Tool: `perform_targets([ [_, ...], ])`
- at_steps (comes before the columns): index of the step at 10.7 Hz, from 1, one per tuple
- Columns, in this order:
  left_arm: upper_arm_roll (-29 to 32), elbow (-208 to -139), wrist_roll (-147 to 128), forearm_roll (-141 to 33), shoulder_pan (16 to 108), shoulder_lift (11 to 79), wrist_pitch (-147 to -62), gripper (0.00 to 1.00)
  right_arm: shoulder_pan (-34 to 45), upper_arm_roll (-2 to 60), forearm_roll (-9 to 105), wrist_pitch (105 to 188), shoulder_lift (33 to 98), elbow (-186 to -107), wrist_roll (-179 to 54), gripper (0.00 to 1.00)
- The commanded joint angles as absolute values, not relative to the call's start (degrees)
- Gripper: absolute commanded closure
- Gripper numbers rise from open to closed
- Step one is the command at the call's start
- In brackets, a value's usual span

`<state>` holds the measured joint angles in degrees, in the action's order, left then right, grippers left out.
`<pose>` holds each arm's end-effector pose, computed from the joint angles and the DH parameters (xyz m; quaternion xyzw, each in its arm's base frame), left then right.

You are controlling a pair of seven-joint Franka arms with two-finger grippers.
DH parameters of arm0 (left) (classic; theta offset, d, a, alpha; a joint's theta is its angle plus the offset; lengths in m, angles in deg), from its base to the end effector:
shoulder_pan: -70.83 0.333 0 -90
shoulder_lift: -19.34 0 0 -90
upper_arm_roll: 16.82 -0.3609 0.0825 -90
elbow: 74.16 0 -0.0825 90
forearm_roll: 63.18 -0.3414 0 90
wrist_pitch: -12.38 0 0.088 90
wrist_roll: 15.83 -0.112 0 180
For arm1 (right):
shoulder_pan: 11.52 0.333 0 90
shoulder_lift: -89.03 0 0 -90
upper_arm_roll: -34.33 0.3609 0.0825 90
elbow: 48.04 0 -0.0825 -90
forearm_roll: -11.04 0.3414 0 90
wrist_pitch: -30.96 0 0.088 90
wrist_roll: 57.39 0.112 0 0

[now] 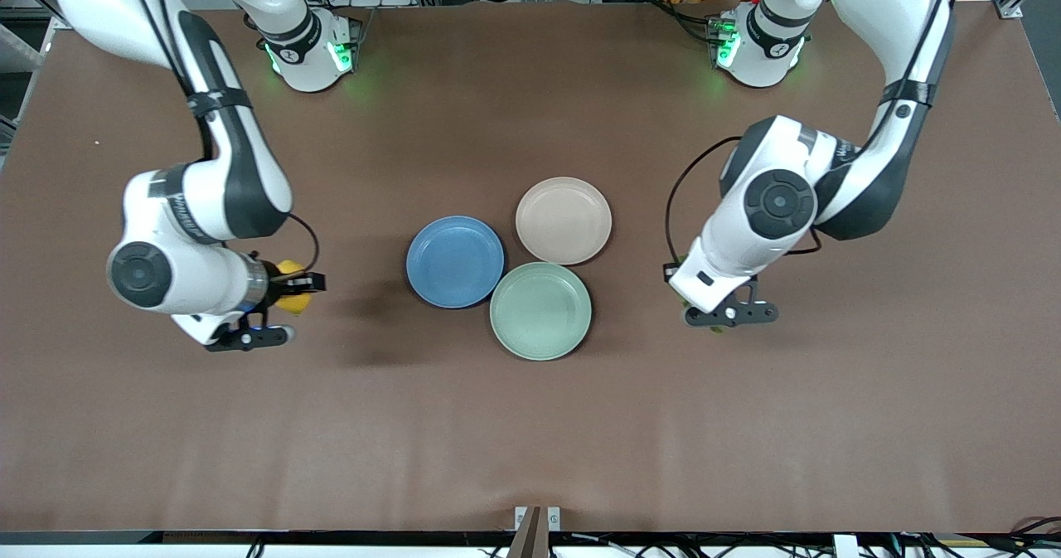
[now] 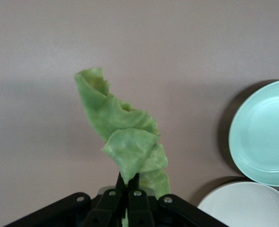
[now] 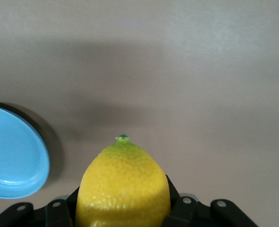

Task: Pick lemon and lettuce from blue and beige plates
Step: 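Lift the lettuce with the left gripper while the right gripper lifts the lemon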

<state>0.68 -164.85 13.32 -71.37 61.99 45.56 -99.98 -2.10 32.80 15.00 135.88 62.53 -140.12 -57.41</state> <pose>0.6029 -0.2509 0.4313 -0.9996 -0.0083 0.0259 0.0116 0.6261 0.0953 0.3989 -0.9910 -0.0564 0.1202 0.0178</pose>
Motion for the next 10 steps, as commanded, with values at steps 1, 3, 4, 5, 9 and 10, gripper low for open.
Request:
perform_targets([
  [1, 1.0, -165.2, 9.4, -72.2, 66.3, 45.7, -99.3, 1.00, -5.0, 33.5, 13.1, 134.6, 64.0, -140.7, -61.0, 0.60],
  [3, 1.0, -164.6, 5.8, -72.3, 70.3, 48.2, -99.3, 1.00, -6.9, 33.5, 12.2, 134.8, 63.7, -141.0, -63.6, 0.60],
  [4, 1.0, -164.0, 3.7, -72.6, 71.3, 49.4, -99.3, 1.00, -8.0, 33.5, 11.5, 135.1, 63.5, -141.3, -63.8, 0.60],
  [5, 0.9, -163.8, 2.5, -72.8, 72.0, 50.3, -99.3, 1.00, -8.8, 33.5, 11.1, 135.5, 63.5, -141.8, -64.5, 0.60],
  [9, -0.2, -164.3, 1.4, -73.4, 72.3, 52.8, -99.3, 1.00, -9.7, 33.5, 11.0, 143.0, 66.0, -149.6, -65.7, 0.61],
  [10, -0.2, -164.5, 1.4, -74.0, 72.3, 53.4, -99.2, 1.00, -9.7, 33.5, 10.7, 144.9, 66.4, -151.5, -65.7, 0.61],
])
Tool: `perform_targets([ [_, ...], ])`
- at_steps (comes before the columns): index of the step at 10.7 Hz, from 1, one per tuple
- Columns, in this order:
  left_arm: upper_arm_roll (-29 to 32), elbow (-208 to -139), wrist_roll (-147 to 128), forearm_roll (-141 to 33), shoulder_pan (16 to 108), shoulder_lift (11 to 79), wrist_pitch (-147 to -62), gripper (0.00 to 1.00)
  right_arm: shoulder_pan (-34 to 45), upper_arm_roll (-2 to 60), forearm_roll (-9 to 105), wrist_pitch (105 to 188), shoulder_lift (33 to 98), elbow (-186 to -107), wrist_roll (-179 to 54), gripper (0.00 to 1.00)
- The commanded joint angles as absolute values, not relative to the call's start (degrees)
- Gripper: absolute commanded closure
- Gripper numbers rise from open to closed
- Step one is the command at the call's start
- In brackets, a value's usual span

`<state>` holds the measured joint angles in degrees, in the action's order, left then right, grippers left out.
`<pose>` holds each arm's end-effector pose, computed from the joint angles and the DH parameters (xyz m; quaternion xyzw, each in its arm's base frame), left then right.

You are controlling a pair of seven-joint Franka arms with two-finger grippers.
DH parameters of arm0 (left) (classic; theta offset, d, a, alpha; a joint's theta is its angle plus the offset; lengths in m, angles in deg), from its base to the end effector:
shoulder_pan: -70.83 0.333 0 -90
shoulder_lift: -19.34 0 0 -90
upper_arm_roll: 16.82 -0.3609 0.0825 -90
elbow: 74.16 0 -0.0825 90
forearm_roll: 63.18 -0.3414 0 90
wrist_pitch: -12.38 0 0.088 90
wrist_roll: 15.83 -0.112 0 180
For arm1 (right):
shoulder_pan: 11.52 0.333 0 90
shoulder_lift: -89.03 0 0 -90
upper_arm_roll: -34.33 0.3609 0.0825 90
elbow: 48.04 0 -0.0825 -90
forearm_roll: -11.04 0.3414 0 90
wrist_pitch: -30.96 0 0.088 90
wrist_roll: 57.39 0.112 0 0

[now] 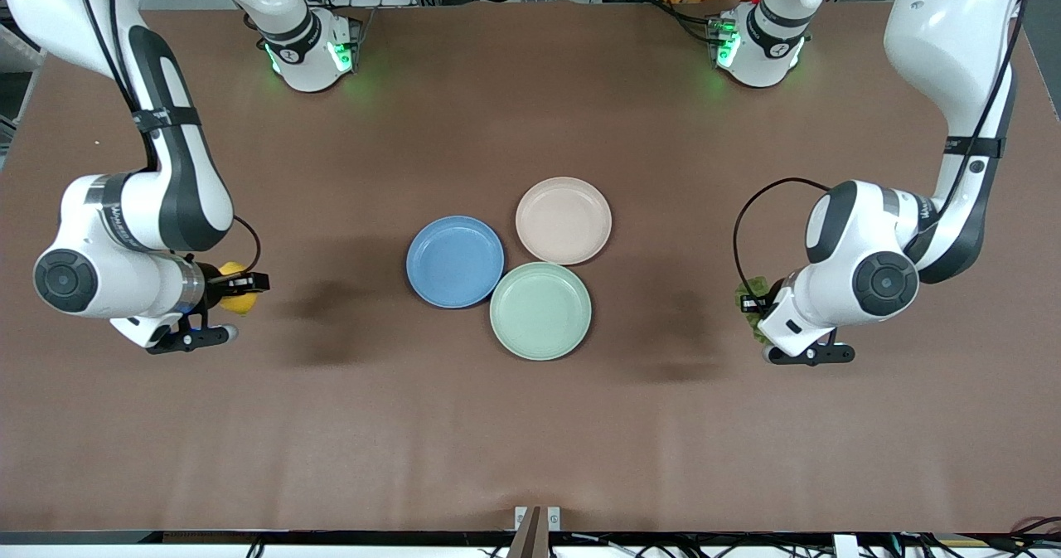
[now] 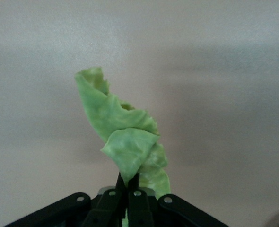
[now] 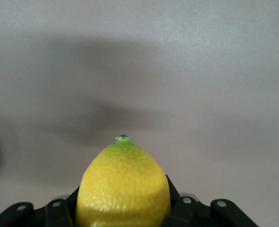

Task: Pick lemon and lettuce from blue and beige plates
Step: 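Lift the lettuce with the left gripper while the right gripper lifts the lemon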

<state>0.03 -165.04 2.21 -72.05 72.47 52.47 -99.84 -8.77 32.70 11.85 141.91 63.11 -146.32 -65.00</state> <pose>0.6461 -0.1300 0.3518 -0.9959 -0.0043 0.0890 0.0134 0.6205 0.0154 0.3688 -0.9906 -0.0730 0.1151 0.0065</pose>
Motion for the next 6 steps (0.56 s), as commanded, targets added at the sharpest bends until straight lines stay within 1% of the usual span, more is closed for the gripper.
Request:
perform_targets([
  [1, -0.2, -164.6, 1.5, -74.7, 72.3, 54.1, -98.6, 0.78, -9.8, 33.5, 10.7, 147.6, 66.4, -153.4, -65.7, 0.61],
  [2, -0.3, -164.5, 0.9, -75.6, 72.4, 54.4, -98.0, 0.23, -9.8, 33.5, 10.7, 150.6, 66.5, -155.4, -65.8, 0.61],
  [3, -0.3, -164.6, -0.6, -76.0, 72.8, 54.4, -98.0, 0.00, -10.1, 33.5, 10.7, 154.1, 66.5, -157.7, -66.4, 0.61],
  [5, -0.2, -164.4, -1.1, -76.2, 73.7, 53.7, -96.3, 0.00, -11.3, 33.5, 10.7, 159.3, 66.4, -161.1, -68.0, 0.61],
  [6, 0.1, -164.4, -1.0, -76.2, 73.2, 53.3, -95.8, 0.00, -11.5, 33.5, 10.7, 160.3, 66.4, -161.9, -68.2, 0.61],
])
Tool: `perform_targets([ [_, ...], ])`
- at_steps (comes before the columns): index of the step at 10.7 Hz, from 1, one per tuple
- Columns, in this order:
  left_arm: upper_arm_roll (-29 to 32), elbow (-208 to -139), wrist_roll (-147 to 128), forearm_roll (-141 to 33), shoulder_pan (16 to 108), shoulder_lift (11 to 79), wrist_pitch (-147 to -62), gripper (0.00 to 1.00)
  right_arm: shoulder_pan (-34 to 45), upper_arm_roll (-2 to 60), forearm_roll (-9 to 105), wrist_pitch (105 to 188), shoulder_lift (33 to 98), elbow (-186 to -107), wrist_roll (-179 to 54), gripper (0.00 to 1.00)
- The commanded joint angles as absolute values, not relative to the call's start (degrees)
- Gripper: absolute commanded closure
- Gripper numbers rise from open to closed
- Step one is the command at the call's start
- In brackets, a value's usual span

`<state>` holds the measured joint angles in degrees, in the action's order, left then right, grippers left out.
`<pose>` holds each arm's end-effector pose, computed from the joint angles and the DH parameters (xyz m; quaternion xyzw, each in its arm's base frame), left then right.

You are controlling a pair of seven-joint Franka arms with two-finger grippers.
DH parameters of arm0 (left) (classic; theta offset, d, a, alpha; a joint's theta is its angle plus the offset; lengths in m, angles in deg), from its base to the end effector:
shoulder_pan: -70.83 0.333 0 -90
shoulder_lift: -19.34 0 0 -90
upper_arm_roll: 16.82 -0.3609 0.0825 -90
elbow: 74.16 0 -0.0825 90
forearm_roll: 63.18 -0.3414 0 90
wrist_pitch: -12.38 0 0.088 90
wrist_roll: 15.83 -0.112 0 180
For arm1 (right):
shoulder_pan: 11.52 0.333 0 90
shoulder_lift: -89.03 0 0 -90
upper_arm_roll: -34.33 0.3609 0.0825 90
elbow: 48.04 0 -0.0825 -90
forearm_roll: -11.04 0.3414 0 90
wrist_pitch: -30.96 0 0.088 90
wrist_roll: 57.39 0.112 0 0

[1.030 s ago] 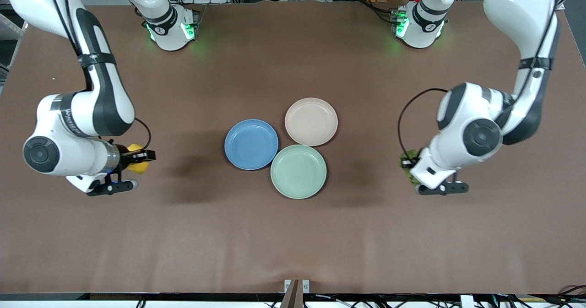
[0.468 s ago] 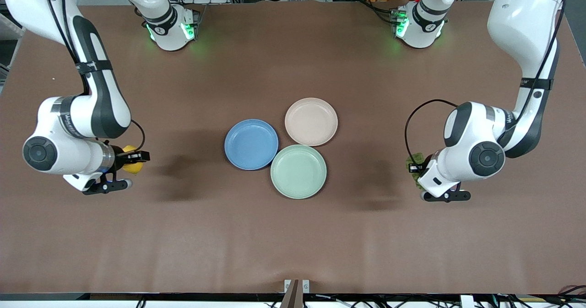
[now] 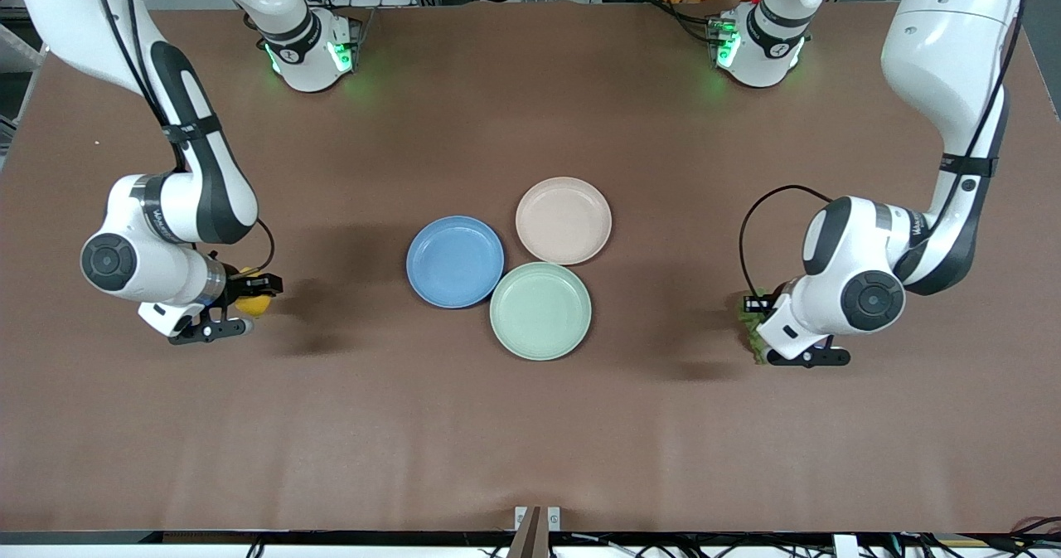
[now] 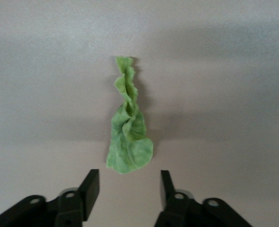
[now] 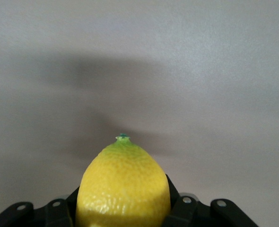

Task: Pick lemon and lettuce from blue and beige plates
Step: 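Lower and release the lettuce onto the table with the left gripper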

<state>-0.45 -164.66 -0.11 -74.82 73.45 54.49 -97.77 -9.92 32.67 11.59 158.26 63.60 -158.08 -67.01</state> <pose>0.6476 -0.1097 0.3287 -0.9926 0.0147 0.1150 0.0369 0.5989 0.0012 0.3147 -0.9942 -0.0809 0.0711 0.0033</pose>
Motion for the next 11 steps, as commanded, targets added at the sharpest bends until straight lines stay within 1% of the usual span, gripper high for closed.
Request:
perform_targets([
  [1, 0.2, -164.4, -0.7, -76.1, 72.9, 52.7, -95.4, 0.00, -11.7, 33.5, 10.7, 161.5, 66.1, -162.3, -68.2, 0.61],
  [4, 0.6, -166.2, -0.2, -75.0, 72.3, 49.0, -95.0, 0.00, -11.8, 33.5, 10.7, 167.7, 64.8, -165.5, -68.2, 0.61],
  [5, -0.3, -167.4, 0.2, -74.2, 69.6, 47.6, -95.0, 0.00, -11.8, 33.5, 10.7, 168.1, 64.5, -165.8, -68.2, 0.61],
  [6, -2.2, -168.5, 0.6, -73.1, 68.5, 46.0, -95.1, 0.00, -11.7, 33.5, 10.7, 168.4, 64.2, -165.8, -68.1, 0.61],
  [7, -2.8, -169.9, 0.6, -70.7, 67.8, 44.0, -95.1, 0.00, -11.7, 33.5, 10.7, 169.0, 63.5, -165.8, -68.1, 0.61],
  [8, -3.8, -172.6, 0.3, -69.3, 67.7, 41.2, -95.8, 0.00, -11.7, 33.5, 10.7, 169.6, 62.5, -165.8, -68.1, 0.60],
  [10, -5.6, -182.4, -1.3, -65.6, 67.7, 33.6, -102.5, 0.00, -11.7, 33.5, 10.7, 173.6, 60.9, -167.1, -68.1, 0.58],
  [11, -6.6, -187.0, -3.2, -63.9, 67.5, 30.5, -105.1, 0.00, -11.7, 33.5, 10.7, 173.8, 60.6, -167.1, -68.1, 0.58],
])
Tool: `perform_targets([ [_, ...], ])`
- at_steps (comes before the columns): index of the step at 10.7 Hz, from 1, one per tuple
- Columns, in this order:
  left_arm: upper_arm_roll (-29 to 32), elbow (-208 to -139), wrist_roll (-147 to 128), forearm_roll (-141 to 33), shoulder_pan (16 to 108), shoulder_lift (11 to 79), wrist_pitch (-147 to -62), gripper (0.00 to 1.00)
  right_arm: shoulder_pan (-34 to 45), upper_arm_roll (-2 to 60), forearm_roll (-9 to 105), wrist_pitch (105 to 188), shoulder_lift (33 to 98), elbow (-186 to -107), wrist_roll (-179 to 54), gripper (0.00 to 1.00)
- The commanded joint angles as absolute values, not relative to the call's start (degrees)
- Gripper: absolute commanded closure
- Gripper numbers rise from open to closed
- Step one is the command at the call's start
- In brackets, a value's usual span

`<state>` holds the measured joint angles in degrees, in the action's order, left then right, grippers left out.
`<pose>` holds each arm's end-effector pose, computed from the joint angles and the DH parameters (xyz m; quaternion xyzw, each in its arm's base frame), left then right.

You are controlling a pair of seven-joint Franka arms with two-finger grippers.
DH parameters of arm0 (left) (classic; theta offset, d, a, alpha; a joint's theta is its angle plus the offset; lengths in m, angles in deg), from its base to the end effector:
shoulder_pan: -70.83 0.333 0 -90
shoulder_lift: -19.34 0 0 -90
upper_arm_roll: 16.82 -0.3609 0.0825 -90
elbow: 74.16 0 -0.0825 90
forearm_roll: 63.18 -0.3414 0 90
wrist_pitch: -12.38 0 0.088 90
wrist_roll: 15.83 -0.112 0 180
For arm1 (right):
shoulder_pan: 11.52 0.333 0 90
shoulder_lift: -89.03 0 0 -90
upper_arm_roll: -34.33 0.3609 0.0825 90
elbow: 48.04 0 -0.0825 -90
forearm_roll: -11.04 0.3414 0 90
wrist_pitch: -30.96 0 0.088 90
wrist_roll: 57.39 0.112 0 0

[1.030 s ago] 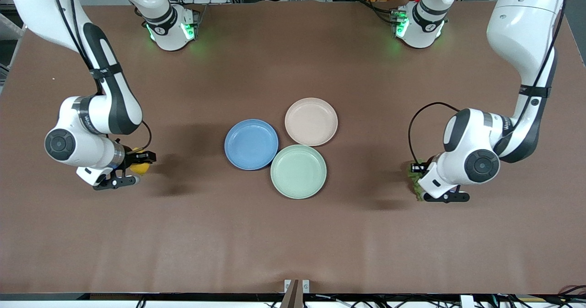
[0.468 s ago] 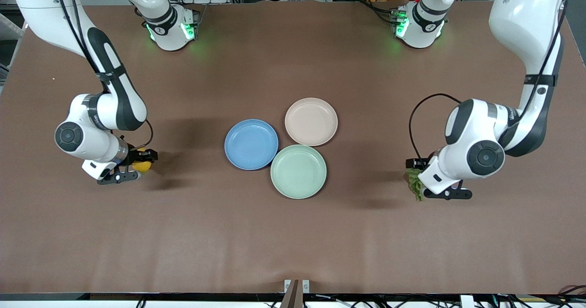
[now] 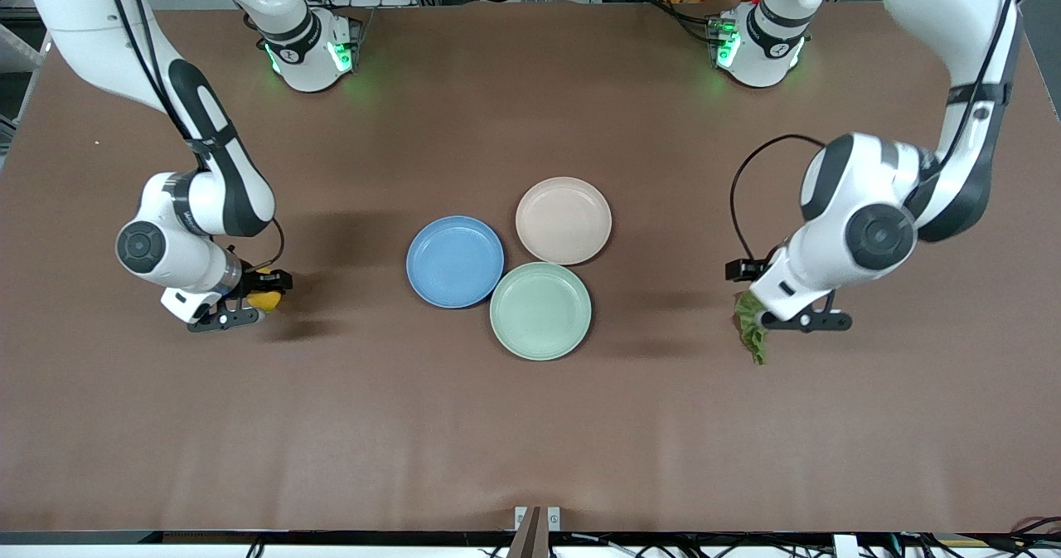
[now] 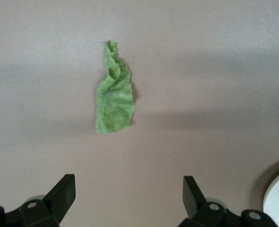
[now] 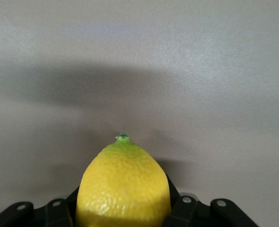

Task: Pick lemon and lettuce from blue and beige plates
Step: 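Lower and release the lettuce onto the table with the left gripper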

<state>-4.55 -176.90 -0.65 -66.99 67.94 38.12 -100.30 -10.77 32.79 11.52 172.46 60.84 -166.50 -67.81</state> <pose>0.5812 -0.1397 0.4196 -0.9973 0.0118 0.0717 0.0144 0.5774 -0.0071 0.2529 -0.9956 -0.0818 0.0450 0.0004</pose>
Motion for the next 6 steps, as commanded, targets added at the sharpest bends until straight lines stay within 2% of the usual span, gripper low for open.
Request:
perform_targets([
  [1, -6.7, -190.5, -4.0, -63.5, 67.7, 27.7, -106.5, 0.00, -11.7, 33.5, 10.7, 173.8, 60.6, -167.1, -68.1, 0.58],
  [2, -7.3, -192.1, -6.4, -63.3, 67.9, 25.3, -106.4, 0.00, -11.8, 33.5, 10.7, 173.9, 60.1, -167.0, -68.1, 0.57],
  [3, -8.5, -192.6, -7.6, -61.8, 67.6, 23.1, -105.7, 0.00, -11.8, 33.5, 10.7, 173.8, 59.9, -167.0, -68.1, 0.49],
  [4, -8.6, -192.5, -7.6, -61.5, 67.6, 22.2, -105.2, 0.00, -12.5, 33.5, 10.7, 173.6, 59.9, -166.8, -68.0, 0.19],
  [5, -8.6, -192.1, -7.6, -61.5, 67.6, 20.7, -105.2, 0.00, -13.5, 33.5, 10.7, 173.0, 60.0, -166.5, -68.0, 0.00],
  [6, -8.6, -191.5, -7.6, -61.5, 67.6, 19.4, -105.2, 0.00, -14.0, 33.6, 10.8, 172.4, 60.4, -165.8, -67.7, 0.00],
])
